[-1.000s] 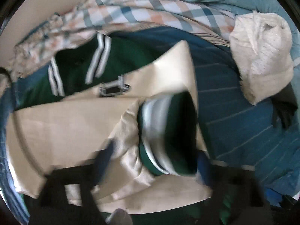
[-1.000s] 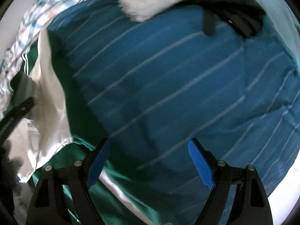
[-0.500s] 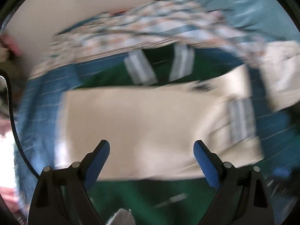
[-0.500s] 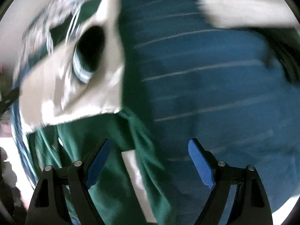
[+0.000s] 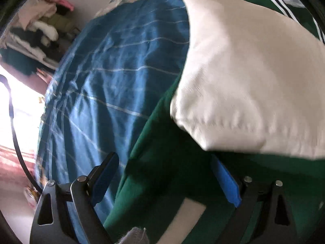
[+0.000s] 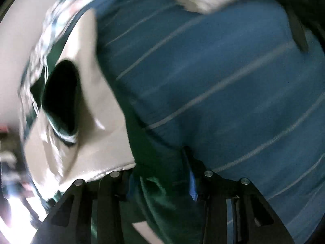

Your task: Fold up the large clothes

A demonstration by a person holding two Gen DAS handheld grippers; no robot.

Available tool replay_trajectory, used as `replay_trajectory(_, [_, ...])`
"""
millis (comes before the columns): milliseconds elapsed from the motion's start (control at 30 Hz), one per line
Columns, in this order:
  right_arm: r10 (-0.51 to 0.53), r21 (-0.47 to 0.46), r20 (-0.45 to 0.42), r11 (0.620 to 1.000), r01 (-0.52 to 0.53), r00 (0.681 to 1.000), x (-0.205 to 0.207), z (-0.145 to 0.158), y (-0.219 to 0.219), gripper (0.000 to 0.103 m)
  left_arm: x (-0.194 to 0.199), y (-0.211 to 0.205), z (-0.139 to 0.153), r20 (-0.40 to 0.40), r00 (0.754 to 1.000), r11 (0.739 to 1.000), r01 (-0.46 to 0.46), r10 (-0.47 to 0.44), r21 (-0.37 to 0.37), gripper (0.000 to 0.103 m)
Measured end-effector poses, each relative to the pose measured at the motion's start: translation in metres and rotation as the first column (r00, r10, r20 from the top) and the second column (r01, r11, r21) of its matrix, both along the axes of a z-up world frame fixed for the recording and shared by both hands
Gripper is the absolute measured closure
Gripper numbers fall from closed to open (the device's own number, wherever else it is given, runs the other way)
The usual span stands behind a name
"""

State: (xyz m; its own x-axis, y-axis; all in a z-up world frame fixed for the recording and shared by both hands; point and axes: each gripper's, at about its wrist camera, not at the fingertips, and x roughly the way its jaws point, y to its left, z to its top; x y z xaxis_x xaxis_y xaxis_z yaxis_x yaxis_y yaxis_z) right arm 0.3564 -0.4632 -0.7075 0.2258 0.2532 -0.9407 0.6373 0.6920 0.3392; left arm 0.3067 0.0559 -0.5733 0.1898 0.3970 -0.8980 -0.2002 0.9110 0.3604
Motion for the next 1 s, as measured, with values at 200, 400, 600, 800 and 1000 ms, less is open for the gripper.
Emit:
replay_trajectory(200, [0.147, -0.087, -0.078, 0.984, -0.153, 0.986, 0.010, 0.020, 0.031, 0.056, 0.027, 0.019, -0.009, -0.004, 1.000, 0.999, -0.006, 0.006, -0.045, 0.000])
replay_trajectory(400, [0.273, -0.237, -0.067, 0.930, -0.281, 0.960, 0.018, 0.036, 0.054, 0.064, 0.044, 0.022, -0.019, 0.044, 0.994, 0.990, 0.102, -0.098, -0.094, 0.000])
replay_trajectory(600, [-0.024, -0.085, -0.116, 0.996, 0.014, 0.993, 0.000, 0.020, 0.018, 0.063, 0.042, 0.050, -0.020, 0.012, 0.998, 0.958, 0.067, -0.067, -0.278, 0.000])
replay_trajectory(800, [-0.028, -0.197, -0.199, 0.980, -0.012, 0.980, -0.003, 0.093, 0.051, 0.049, -0.017, 0.054, 0.021, 0.018, 0.999, 0.985, 0.044, -0.042, -0.166, 0.000])
replay_trajectory(1000, [0.049, 0.075, 0.112, 0.996, -0.058, 0.992, 0.062, 0.089, 0.094, 0.040, -0.039, 0.060, 0.052, 0.081, 0.996, 0.995, -0.029, 0.037, -0.094, 0.000])
